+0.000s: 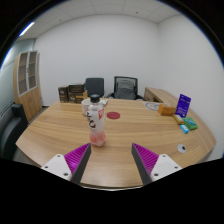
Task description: Pour water
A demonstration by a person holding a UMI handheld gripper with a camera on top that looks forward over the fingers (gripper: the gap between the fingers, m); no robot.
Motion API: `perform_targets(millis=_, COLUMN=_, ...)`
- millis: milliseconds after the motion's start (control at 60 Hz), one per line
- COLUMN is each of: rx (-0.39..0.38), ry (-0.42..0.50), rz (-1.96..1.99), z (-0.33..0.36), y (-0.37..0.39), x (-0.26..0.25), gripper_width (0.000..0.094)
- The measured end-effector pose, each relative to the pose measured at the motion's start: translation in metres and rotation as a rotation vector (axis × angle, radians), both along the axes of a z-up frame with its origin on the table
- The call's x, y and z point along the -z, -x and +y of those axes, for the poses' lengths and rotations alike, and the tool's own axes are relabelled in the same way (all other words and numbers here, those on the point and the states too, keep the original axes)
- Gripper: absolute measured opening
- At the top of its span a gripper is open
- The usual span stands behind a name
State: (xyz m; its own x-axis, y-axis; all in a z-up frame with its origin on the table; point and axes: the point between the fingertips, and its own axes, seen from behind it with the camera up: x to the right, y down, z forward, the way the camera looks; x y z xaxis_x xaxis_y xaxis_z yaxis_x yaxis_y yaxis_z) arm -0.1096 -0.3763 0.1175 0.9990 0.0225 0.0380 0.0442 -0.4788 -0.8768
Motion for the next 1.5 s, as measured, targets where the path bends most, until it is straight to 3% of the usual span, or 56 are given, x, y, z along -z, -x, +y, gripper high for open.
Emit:
perform_targets(millis=167, rx=-0.019, ry=-0.054, rz=0.02, z=0.061, y=0.049, x=0.013, gripper_width=0.0853)
perform_targets(millis=333, rx=0.027, ry=-0.088, rz=0.038, z=0.125, y=0.058, x=0.039, gripper_width=0.0815)
perform_targets(millis=467, rx=0.031, ry=-0.125, rz=0.013, z=0.156, y=0.058, x=0.051, gripper_width=0.0645)
perform_targets(millis=533, rx=0.032, ry=-0.144, rz=0.013, z=0.164, y=0.059, x=0.052, gripper_width=0.0503)
perform_targets(millis=750, rx=0.038, ry=-0.149, rz=0.03, z=0.165, y=0.06, x=0.052, gripper_width=0.0317)
perform_targets(millis=950, rx=0.063, ry=-0.159, rz=-0.115, z=0.184, y=0.025, x=0.0, gripper_width=0.0314)
perform_targets(millis=1183, rx=0.058, ry=-0.202, rz=-0.523, z=0.263, y=-0.018, x=-0.079, gripper_width=0.0314)
perform_targets(millis=1300, rx=0.006, ry=-0.205, rz=-0.807, z=0.315, y=-0.016, x=-0.103, gripper_width=0.0314)
perform_targets(millis=1500, rx=-0.165, ry=-0.193, rz=-1.344, z=0.388, y=0.007, x=-0.108, gripper_width=0.0311)
